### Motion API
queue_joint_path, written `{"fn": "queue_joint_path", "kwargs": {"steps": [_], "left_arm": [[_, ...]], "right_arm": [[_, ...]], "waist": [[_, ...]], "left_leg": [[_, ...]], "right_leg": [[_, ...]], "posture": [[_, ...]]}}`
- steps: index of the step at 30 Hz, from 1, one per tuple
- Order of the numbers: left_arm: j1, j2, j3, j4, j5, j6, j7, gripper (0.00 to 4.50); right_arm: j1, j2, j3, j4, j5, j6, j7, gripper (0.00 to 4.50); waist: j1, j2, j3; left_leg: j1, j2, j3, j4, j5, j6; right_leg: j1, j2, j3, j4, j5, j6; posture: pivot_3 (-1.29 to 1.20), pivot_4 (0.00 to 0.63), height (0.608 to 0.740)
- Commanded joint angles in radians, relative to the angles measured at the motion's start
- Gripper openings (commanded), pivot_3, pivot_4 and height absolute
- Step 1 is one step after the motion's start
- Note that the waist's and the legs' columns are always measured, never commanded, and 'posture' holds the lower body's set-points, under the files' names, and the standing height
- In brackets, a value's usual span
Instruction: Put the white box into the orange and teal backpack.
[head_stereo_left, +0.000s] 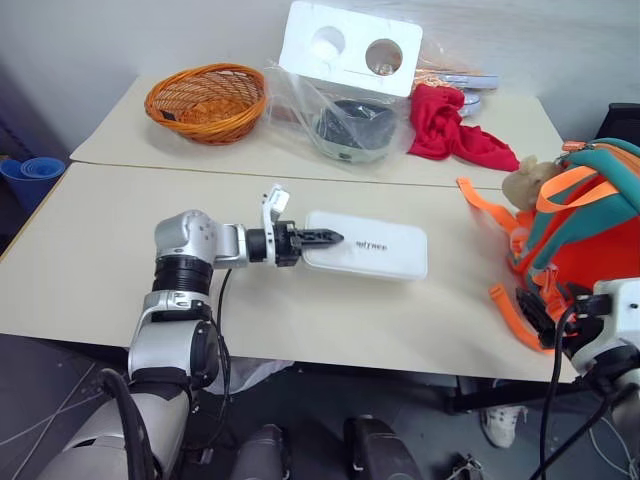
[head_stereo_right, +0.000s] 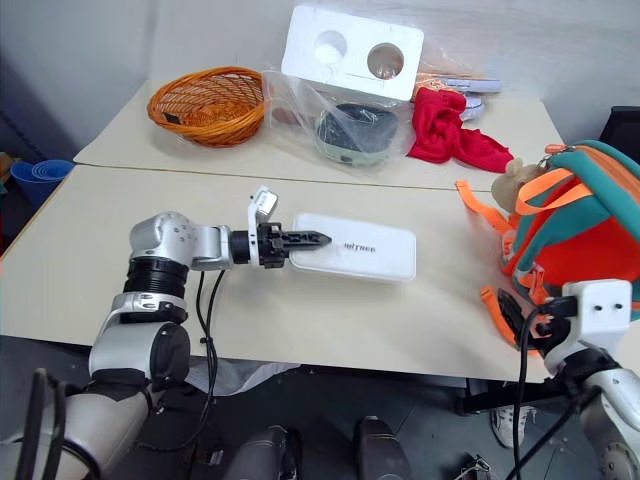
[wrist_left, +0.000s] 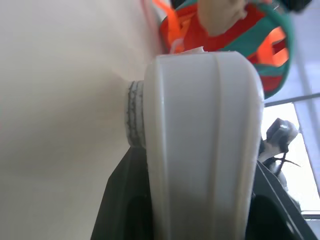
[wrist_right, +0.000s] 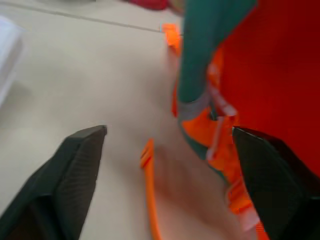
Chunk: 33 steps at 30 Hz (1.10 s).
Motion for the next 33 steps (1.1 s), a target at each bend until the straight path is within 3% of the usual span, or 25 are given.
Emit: {"fn": "queue_joint_path", "kwargs": {"steps": [1,10,13,20,24,28,33], "left_arm": [[-0.045,0.000,0.062,-0.051,-0.071,-0.020,0.003,1.24],[-0.070,0.058,0.094,-0.049,-0.081,-0.084,0.040,1.24],[-0.056,0.092,0.111,-0.079,-0.089,-0.093,0.049,1.24],[-0.018,0.151,0.166,-0.140,-0.106,-0.130,0.081,1.24],[-0.009,0.187,0.204,-0.155,-0.120,-0.154,0.100,1.24],[-0.005,0.224,0.228,-0.189,-0.152,-0.178,0.081,1.24],[0.004,0.281,0.218,-0.230,-0.200,-0.184,0.011,1.24]], "right_arm": [[-0.148,-0.044,0.071,0.115,-0.059,-0.039,-0.033,4.50],[-0.534,-0.054,0.254,0.589,-0.218,-0.231,-0.045,4.50],[-0.594,-0.045,0.250,0.672,-0.222,-0.311,-0.039,3.92],[-0.616,-0.055,0.288,0.656,-0.181,-0.345,0.078,1.51],[-0.620,-0.077,0.363,0.555,-0.114,-0.302,0.236,0.13],[-0.632,-0.132,0.412,0.377,0.076,-0.153,0.422,0.02],[-0.630,-0.229,0.369,0.169,0.362,0.053,0.503,0.02]], "waist": [[-0.004,-0.001,0.000],[-0.002,0.000,0.001],[-0.002,0.000,0.001],[-0.002,0.000,0.001],[-0.012,0.000,0.001],[-0.020,0.001,0.002],[-0.022,-0.001,0.005]], "left_leg": [[0.000,0.000,0.000,0.000,0.000,0.000],[-0.002,0.000,0.003,-0.001,0.001,-0.002],[-0.002,0.000,0.005,-0.001,0.001,-0.002],[-0.002,0.001,0.005,-0.001,0.001,-0.002],[-0.001,0.002,0.006,-0.001,0.001,-0.002],[-0.001,0.002,0.006,-0.001,0.002,-0.003],[-0.002,0.003,0.005,-0.002,0.001,-0.003]], "right_leg": [[0.000,0.000,0.000,0.000,0.000,0.000],[-0.004,0.002,0.002,0.002,0.000,-0.001],[-0.005,0.002,0.002,0.003,0.000,-0.001],[-0.005,0.002,0.003,0.004,0.000,-0.001],[-0.005,0.002,0.003,0.005,0.000,-0.001],[-0.006,0.003,0.002,0.006,0.000,-0.001],[-0.006,0.003,0.002,0.007,0.000,-0.001]], "posture": [[0.00,0.150,0.740],[0.00,0.150,0.740],[0.00,0.150,0.740],[0.00,0.150,0.740],[0.00,0.150,0.740],[0.00,0.150,0.740],[0.00,0.150,0.740]]}}
